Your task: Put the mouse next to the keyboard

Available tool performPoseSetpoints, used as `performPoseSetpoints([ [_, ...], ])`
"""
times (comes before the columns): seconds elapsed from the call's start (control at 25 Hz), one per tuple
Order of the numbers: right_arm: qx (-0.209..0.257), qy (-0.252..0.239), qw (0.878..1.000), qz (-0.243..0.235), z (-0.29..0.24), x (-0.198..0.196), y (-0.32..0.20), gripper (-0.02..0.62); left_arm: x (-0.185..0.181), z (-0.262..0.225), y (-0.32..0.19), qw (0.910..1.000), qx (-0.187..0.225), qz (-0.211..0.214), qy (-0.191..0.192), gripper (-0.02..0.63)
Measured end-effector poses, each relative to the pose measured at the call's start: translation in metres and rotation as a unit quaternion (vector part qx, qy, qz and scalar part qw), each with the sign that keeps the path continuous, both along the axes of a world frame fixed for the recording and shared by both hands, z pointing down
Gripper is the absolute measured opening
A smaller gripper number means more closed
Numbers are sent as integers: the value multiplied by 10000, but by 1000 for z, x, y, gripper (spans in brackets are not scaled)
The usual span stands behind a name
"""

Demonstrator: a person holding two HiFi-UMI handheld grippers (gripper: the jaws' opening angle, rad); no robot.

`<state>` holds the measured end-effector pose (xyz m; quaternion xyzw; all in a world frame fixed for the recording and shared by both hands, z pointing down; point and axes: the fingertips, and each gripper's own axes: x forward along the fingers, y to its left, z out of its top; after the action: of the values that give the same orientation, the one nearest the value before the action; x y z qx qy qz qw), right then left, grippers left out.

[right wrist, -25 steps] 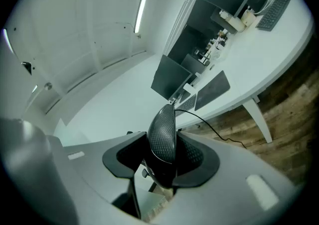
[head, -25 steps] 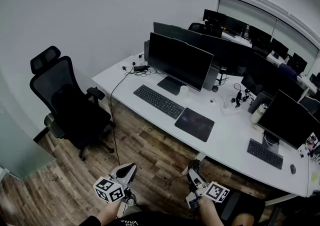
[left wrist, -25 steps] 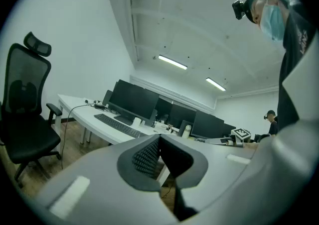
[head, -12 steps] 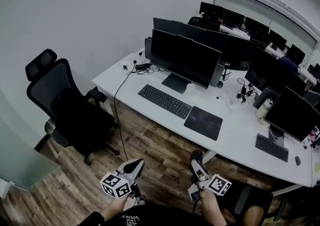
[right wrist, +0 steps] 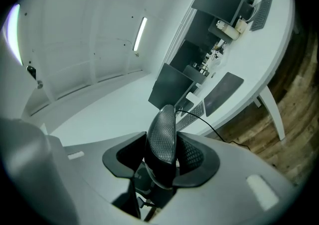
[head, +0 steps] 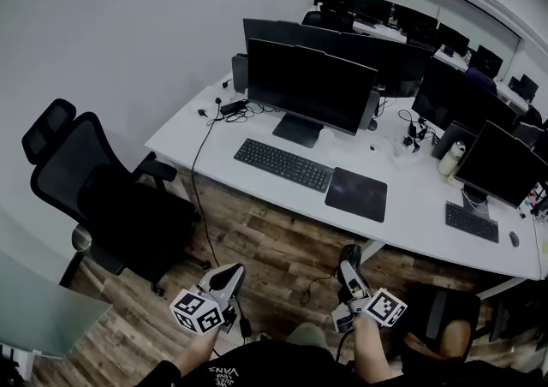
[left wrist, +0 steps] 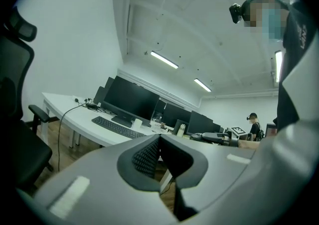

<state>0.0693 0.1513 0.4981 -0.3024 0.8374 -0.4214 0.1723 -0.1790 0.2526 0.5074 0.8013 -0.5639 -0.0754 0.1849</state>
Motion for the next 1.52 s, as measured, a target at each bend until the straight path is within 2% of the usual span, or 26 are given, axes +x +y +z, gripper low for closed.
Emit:
performPoseSetpoints([
  [0.24, -124, 106, 9998, 84, 3, -11, -10, 183, -12, 12, -6, 9998, -73, -37, 192, 0],
  [0.44, -29, 73, 9998, -178, 0, -25, -30, 183, -14, 19, -26, 9996, -72, -154, 212, 0],
  [0.68, -218, 28, 9988, -427, 13, -22, -70, 183, 2, 19, -69, 9993, -92, -299, 185, 0],
  [0.92, -533, -27, 9976, -450, 26, 5, -132, 183, 28, 14, -134, 9987, -3, -488, 146, 0],
  [1.08, -261, -151, 9975, -643, 13, 18, -172, 183, 47, 15, -173, 9978, -1, -644, 141, 0],
  [1.2, -817, -62, 9959, -380, 30, 39, -192, 183, 60, 14, -197, 9972, 19, -740, 115, 0],
  [1.32, -437, -191, 9975, -520, 27, 45, -218, 183, 73, 17, -215, 9970, 16, -770, 118, 0],
  [1.44, -366, -273, 9978, -491, 27, 51, -236, 184, 85, 22, -228, 9974, -68, -705, 94, 0],
  [1.52, -509, -285, 9975, -392, 35, 55, -244, 183, 88, 26, -235, 9976, -122, -675, 62, 0],
])
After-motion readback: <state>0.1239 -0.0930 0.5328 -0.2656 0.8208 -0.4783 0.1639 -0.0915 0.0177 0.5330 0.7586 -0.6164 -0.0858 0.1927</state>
